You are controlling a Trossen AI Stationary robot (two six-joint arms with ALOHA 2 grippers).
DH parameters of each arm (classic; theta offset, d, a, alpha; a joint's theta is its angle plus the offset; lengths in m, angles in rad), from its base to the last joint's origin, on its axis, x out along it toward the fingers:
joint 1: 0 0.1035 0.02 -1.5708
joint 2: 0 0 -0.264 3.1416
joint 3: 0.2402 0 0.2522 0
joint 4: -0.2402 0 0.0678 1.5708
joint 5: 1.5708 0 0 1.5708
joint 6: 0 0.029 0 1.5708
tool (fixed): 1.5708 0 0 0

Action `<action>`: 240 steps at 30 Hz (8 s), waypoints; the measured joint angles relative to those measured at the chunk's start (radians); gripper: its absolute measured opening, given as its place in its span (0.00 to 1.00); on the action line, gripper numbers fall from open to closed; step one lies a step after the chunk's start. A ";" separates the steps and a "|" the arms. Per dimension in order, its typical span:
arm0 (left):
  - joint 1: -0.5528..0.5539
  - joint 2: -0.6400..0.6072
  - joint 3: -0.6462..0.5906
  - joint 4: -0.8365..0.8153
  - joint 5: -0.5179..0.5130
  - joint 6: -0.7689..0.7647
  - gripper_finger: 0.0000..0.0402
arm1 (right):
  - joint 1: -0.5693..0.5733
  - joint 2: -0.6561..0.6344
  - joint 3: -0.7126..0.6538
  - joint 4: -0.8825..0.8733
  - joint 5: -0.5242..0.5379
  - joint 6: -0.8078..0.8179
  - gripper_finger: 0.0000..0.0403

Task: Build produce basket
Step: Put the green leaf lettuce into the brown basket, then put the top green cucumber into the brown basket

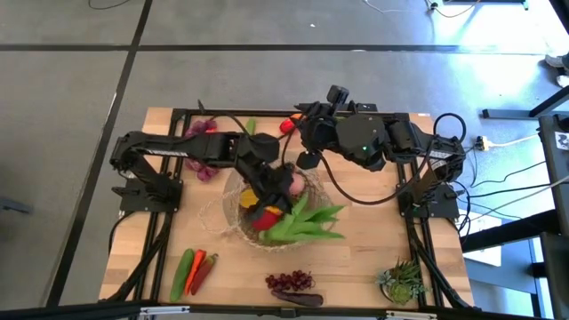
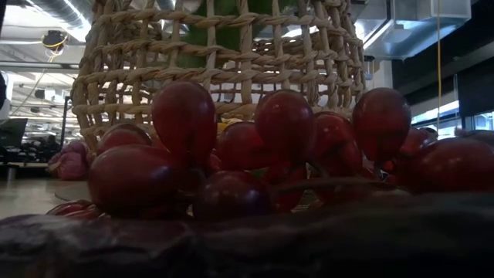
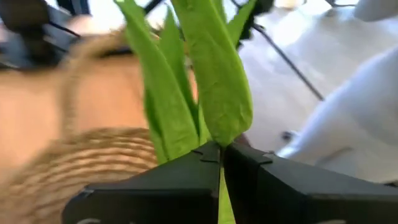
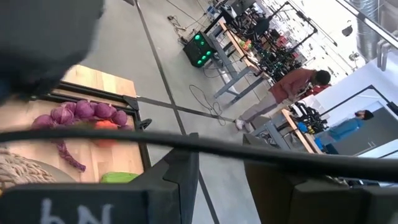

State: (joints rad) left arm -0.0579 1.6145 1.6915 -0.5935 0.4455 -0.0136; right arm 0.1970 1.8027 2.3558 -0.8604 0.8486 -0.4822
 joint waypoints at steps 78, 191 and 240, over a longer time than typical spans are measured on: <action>-0.019 0.002 0.000 -0.085 0.013 -0.009 0.00 | -0.125 0.005 -0.384 -0.362 -1.410 0.320 0.31; 0.679 -0.252 0.000 -0.736 -0.625 -0.185 0.21 | -0.682 -0.082 -0.056 -0.612 -0.907 0.265 0.31; 0.902 0.208 -0.073 -0.570 -0.251 -0.291 0.21 | -0.882 0.178 -0.056 -0.507 -0.892 -0.037 0.22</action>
State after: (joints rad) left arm 0.8437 1.8225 1.6180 -1.1633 0.1943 -0.3042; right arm -0.6853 1.9807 2.3001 -1.3675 -0.0433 -0.5193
